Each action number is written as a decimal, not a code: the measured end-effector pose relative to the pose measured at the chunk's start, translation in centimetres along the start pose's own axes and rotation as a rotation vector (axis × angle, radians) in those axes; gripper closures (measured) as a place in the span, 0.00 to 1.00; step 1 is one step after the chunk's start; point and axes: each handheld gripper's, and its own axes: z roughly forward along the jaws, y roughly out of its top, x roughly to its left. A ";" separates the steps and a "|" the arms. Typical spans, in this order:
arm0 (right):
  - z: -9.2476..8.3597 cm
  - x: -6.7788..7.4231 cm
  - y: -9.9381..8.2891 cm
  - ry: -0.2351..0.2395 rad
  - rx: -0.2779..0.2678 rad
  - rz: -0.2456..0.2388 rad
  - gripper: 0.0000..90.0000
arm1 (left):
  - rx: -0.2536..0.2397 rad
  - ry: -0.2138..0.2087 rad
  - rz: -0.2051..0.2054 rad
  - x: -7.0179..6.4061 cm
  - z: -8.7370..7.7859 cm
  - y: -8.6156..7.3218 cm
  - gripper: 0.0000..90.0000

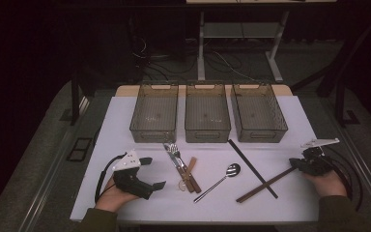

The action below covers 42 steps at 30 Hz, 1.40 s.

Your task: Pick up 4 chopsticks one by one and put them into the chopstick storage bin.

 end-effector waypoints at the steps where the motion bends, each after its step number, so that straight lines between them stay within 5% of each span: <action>1: 0.0 0.0 0.0 0.000 0.000 0.000 0.99 | 0.000 0.000 0.000 0.0 0.0 0.0 0.00; 42: -2.7 1.3 -3.0 0.011 0.055 -0.015 0.99 | 0.015 -0.007 0.006 -0.1 0.0 0.0 0.01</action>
